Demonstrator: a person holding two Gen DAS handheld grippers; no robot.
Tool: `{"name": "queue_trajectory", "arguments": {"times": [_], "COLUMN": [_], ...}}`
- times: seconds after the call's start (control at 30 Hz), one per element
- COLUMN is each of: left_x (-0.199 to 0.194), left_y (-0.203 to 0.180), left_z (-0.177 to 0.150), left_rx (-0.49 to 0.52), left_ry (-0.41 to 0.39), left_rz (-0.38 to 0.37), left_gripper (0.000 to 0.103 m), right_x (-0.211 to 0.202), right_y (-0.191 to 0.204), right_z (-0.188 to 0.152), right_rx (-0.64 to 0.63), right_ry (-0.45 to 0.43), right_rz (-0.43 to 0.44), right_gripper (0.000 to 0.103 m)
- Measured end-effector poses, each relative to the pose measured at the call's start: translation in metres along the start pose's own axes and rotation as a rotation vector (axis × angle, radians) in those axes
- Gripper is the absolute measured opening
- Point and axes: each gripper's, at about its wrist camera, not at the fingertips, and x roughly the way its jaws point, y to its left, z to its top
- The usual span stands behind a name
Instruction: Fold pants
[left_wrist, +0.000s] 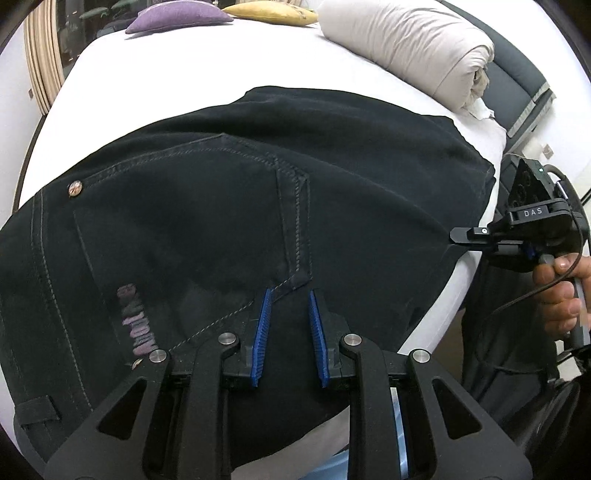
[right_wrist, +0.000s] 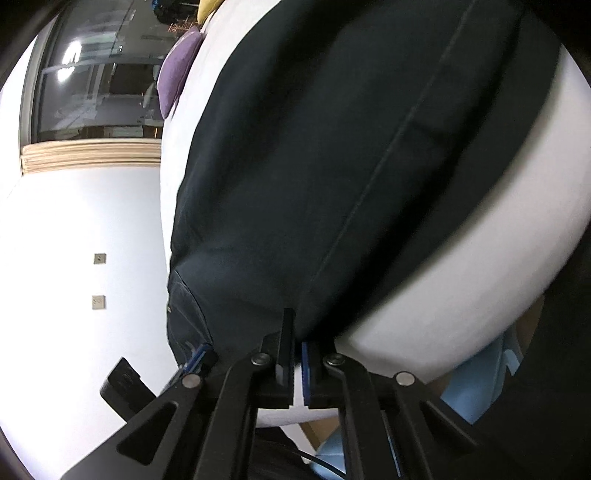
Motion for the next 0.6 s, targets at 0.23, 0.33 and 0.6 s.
{"name": "queue_trajectory", "arguments": {"times": [0.23, 0.33, 0.6], "left_x": [-0.002, -0.013, 0.004], "left_y": [-0.001, -0.007, -0.036], "left_z": [-0.004, -0.001, 0.016], "left_rx": [0.048, 0.038, 0.123], "left_ry": [0.012, -0.013, -0.005], "left_rz": [0.037, 0.037, -0.014], "left_gripper": [0.020, 0.021, 0.021], "right_x": [-0.006, -0.008, 0.029], "right_y": [-0.011, -0.014, 0.019], "right_z": [-0.001, -0.001, -0.010], "right_rx": [0.005, 0.043, -0.067], "right_ry": [0.004, 0.018, 0.128], "right_rz": [0.013, 0.055, 0.075], "right_gripper": [0.002, 0.018, 0.009]}}
